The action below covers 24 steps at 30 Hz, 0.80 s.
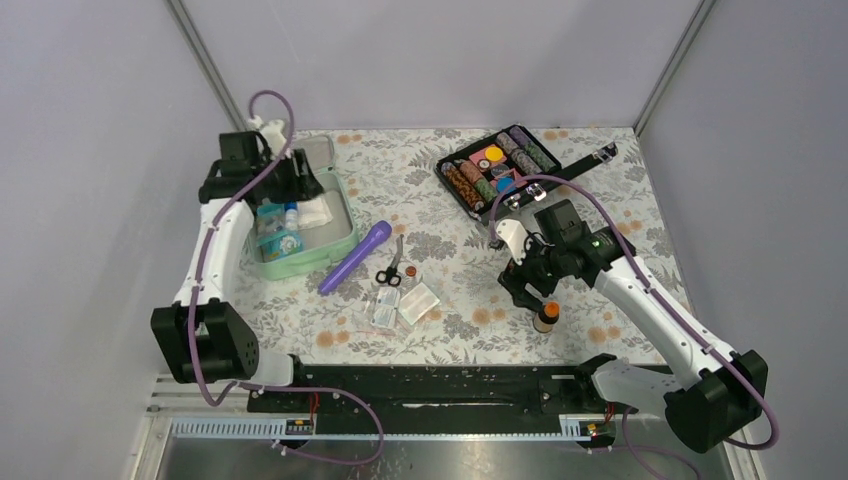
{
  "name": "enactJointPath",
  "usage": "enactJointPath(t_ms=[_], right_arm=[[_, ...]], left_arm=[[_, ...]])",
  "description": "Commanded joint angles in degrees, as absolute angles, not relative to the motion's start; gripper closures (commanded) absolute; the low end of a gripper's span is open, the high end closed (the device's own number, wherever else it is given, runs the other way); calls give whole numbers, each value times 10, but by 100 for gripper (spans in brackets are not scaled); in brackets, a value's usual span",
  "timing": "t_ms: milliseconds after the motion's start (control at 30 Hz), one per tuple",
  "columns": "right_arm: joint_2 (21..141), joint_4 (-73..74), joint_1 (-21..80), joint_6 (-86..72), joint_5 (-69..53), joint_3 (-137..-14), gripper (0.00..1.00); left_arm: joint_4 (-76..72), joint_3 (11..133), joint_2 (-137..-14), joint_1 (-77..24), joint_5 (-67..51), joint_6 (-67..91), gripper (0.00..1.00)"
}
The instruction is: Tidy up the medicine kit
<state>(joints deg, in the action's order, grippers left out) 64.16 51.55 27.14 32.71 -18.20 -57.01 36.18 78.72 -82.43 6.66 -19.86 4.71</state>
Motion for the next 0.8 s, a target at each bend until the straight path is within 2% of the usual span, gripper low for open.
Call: enactJointPath(t_ms=[0,233,500,767], right_arm=[[650,517,268,331,-200,-590,17],[651,514,268,324,-210,-588,17],[658,515,269,321,-214,-598,17],[651,515,268,325,-211,-590,17]], left_arm=[[435,695,-835,29,-385,-10,46],[494,586,-846,-63,-358,-123,48],[499,610,-921,-140,-283,-126,48],[502,635,-1010,-180,-230,-84,57]])
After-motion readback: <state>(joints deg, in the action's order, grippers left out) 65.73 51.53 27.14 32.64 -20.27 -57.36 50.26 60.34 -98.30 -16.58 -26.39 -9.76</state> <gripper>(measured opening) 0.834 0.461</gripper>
